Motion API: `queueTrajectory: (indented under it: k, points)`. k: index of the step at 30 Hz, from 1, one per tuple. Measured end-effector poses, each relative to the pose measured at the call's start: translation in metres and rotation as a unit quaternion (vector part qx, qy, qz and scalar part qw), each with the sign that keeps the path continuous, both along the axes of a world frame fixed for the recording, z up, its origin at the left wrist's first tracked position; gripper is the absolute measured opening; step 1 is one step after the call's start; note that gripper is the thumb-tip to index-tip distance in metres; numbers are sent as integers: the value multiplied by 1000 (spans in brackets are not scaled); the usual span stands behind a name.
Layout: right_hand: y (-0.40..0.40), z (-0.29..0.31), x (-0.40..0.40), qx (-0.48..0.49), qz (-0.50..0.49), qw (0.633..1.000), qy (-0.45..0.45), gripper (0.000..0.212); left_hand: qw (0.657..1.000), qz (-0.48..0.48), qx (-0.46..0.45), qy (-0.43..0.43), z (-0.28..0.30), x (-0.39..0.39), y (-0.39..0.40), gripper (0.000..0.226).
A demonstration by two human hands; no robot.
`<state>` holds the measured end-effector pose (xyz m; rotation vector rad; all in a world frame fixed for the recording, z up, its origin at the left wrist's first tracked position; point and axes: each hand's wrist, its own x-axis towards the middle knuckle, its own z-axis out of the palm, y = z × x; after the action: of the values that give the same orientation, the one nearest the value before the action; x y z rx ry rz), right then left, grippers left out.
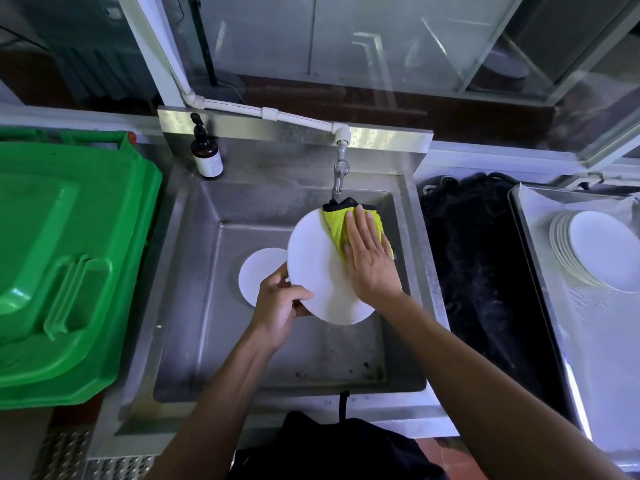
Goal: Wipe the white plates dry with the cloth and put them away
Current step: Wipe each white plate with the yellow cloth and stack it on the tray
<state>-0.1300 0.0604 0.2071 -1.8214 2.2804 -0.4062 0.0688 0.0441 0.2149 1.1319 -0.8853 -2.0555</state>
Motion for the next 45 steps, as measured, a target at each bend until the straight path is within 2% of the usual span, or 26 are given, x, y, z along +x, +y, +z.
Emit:
queueTrajectory:
  k: [4,10,22,26,35,41,45]
  points:
    - [16,-6,9,17,-25,999,-26,56,1000,15,0,1,0,0,2,45]
    - [38,2,41,25,-67,987,-143,58,1000,18,-3,0,2,-2,4,38]
    - [45,18,89,-19,-23,960,-280,64,999,20,-1,38,4,0,7,33]
    - [43,24,88,-37,5,962,-272,57,997,44,8,64,9,2,5,38]
    - [54,17,85,-50,33,983,-175,53,991,85,5,102,7,10,1,43]
    - [63,6,72,-40,34,993,-104,54,991,113,15,68,6,8,1,47]
    - [64,0,57,-23,20,998,-62,55,994,100,12,47,6,8,1,43]
